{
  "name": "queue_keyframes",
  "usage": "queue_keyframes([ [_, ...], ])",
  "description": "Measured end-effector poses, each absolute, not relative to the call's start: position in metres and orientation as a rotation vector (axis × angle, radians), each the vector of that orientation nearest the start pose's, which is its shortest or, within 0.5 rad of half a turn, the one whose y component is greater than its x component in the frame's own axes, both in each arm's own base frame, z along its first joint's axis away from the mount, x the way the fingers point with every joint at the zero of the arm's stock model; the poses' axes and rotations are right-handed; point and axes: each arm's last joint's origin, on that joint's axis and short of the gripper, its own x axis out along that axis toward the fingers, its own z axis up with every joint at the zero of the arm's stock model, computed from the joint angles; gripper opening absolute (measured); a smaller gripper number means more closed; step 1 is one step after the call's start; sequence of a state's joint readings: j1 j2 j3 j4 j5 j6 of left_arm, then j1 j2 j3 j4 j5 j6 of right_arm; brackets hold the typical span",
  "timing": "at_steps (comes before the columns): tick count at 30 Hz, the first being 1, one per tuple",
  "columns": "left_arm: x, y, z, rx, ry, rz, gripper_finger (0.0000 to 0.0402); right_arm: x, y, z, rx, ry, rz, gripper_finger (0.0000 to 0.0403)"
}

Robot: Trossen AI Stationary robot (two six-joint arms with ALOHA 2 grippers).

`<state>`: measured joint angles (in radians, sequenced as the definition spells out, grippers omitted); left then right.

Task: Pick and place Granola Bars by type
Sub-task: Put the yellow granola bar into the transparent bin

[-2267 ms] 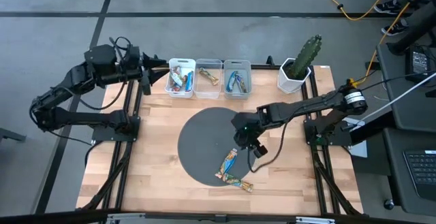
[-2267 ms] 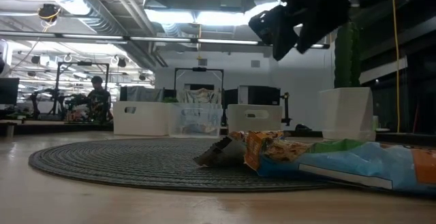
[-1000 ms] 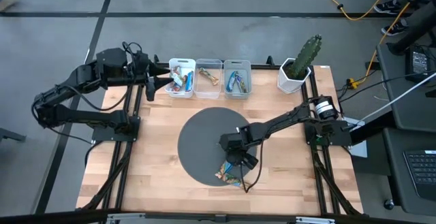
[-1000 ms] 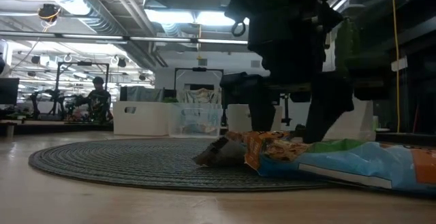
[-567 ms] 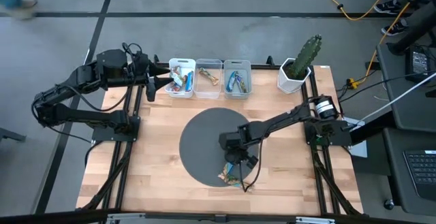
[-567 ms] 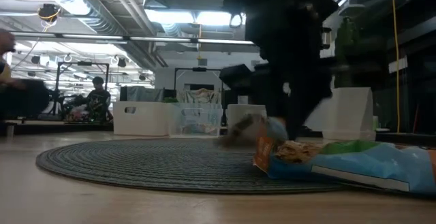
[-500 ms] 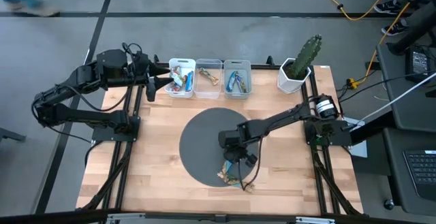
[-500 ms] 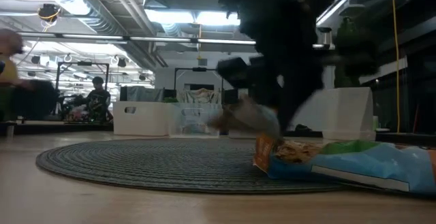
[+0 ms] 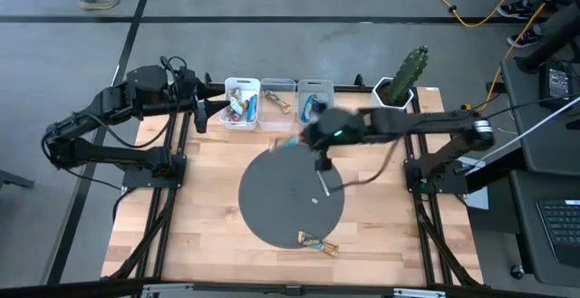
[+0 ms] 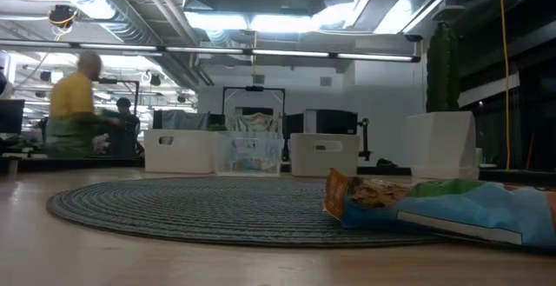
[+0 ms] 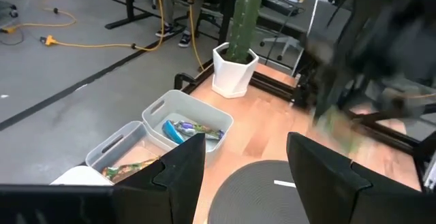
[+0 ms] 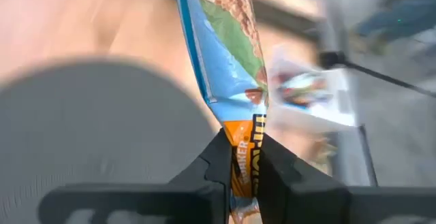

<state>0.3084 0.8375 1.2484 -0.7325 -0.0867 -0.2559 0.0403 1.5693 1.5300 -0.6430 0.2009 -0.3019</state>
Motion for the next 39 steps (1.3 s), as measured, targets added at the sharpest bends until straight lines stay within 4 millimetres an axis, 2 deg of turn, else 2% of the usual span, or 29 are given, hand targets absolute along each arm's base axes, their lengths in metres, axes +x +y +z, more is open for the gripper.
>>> queue_keyframes([
  [2,0.128,0.044,0.422,-0.27,0.272,0.442,0.0198,0.328,0.001,0.381,-0.284,0.623,-0.115,0.0045],
  [5,0.129,0.044,0.422,-0.266,0.272,0.452,0.0198,0.313,-0.008,0.399,-0.183,0.57,-0.174,0.0042],
  [8,0.129,0.044,0.422,-0.263,0.273,0.456,0.0198,0.305,-0.018,0.405,-0.124,0.548,-0.202,0.0041],
  [13,0.129,0.045,0.422,-0.264,0.271,0.456,0.0198,0.309,-0.044,0.403,-0.045,0.537,-0.207,0.0045],
  [16,0.131,0.046,0.421,-0.272,0.271,0.473,0.0198,0.318,-0.074,0.403,0.0,0.5,-0.212,0.004],
  [22,0.136,0.049,0.42,-0.261,0.271,0.539,0.0198,0.334,-0.15,0.433,-0.001,0.432,-0.223,0.0042],
  [27,0.141,0.052,0.418,-0.277,0.277,0.584,0.0198,0.345,-0.193,0.439,-0.001,0.449,-0.269,0.004],
  [29,0.142,0.053,0.417,-0.277,0.281,0.597,0.0198,0.351,-0.206,0.431,0.003,0.474,-0.275,0.0039],
  [32,0.146,0.054,0.416,-0.282,0.29,0.604,0.0198,0.367,-0.226,0.399,0.037,0.551,-0.26,0.0043],
  [36,0.15,0.056,0.414,-0.29,0.3,0.623,0.0198,0.39,-0.249,0.339,0.087,0.679,-0.25,0.0041],
  [39,0.152,0.057,0.413,-0.288,0.307,0.629,0.0198,0.406,-0.259,0.289,0.162,0.781,-0.234,0.0038],
])
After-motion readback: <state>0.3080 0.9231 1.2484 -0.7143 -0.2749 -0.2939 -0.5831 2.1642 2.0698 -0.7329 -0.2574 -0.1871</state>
